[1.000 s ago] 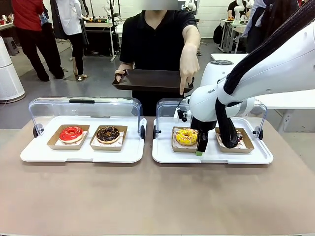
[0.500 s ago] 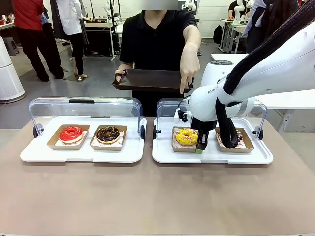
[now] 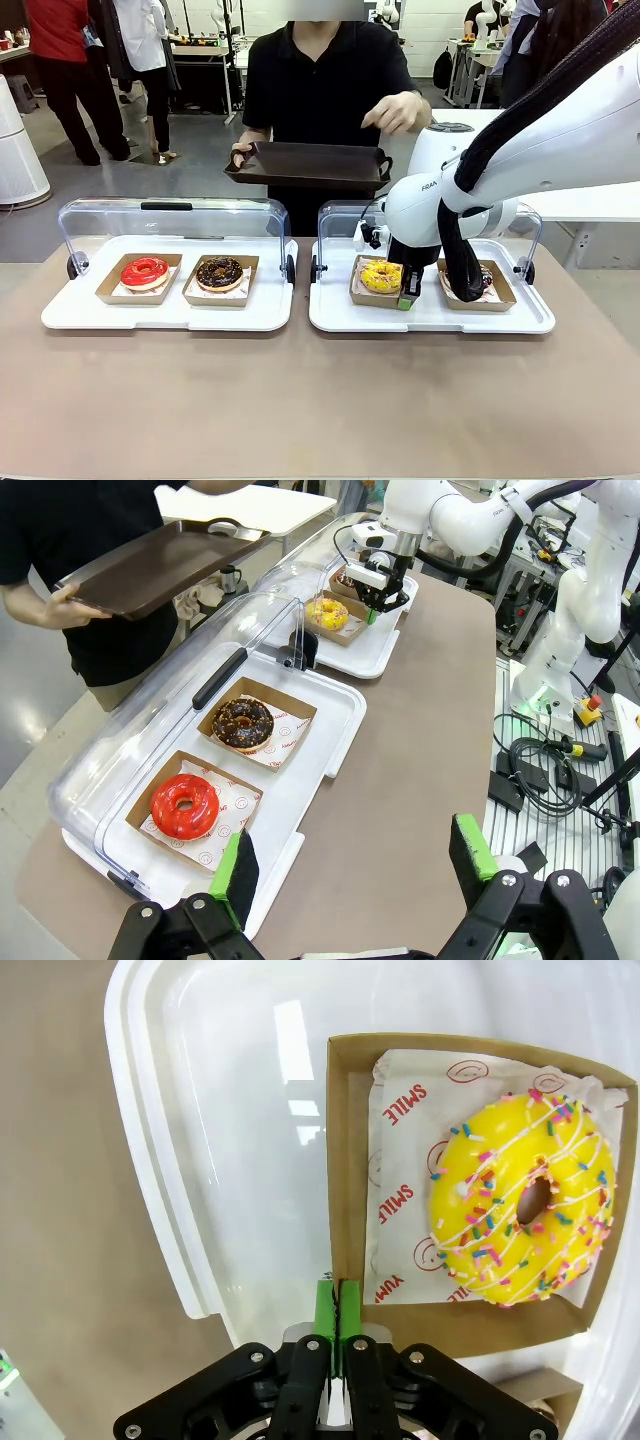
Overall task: Provide the desired donut to the person.
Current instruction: Pick up and lift the Paper togo box containing the Donut pointed at by the person.
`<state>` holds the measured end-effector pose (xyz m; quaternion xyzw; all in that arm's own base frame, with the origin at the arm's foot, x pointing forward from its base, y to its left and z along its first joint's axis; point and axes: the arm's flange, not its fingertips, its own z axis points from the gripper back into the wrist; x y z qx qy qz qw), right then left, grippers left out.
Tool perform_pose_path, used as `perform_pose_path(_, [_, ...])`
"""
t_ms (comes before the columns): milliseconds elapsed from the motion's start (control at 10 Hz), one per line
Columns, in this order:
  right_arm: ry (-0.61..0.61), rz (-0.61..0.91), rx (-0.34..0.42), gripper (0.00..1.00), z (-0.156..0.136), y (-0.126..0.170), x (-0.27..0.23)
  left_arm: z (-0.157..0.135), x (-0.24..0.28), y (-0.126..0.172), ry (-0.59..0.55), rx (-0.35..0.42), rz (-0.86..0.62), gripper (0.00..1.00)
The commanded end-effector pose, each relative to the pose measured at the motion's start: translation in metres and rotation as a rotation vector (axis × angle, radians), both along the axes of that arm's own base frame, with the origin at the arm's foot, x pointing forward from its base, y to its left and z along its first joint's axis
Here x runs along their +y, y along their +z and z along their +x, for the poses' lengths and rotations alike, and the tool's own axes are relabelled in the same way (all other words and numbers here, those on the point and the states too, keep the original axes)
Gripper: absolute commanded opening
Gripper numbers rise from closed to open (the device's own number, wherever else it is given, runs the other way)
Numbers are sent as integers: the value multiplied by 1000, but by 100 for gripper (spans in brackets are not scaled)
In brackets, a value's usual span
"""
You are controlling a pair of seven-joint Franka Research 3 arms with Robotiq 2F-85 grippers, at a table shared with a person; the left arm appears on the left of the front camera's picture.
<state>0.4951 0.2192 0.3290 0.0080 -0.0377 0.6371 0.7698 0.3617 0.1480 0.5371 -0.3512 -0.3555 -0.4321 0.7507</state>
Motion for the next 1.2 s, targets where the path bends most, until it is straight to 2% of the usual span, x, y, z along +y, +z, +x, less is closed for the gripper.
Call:
perform_pose_path(0, [11,-3,-1,0,-2,-3,-1,0,1,1,-5,-16,-14,100])
perform_pose_path(200, [50,-4,5,0,-14,11,7,0,1,1,-5,-16,-14,100])
perform_pose_path(500, [123,-28,39,0,-61,83,29,0,1,1,-5,-16,-14,100])
perform_pose_path(900, [124,-59,101,0,-121,186,49,0,1,1,-5,-16,-14,100])
perform_pose_path(1100, [128,-42,96,0,-138,228,56,0,1,1,-5,-16,-14,100])
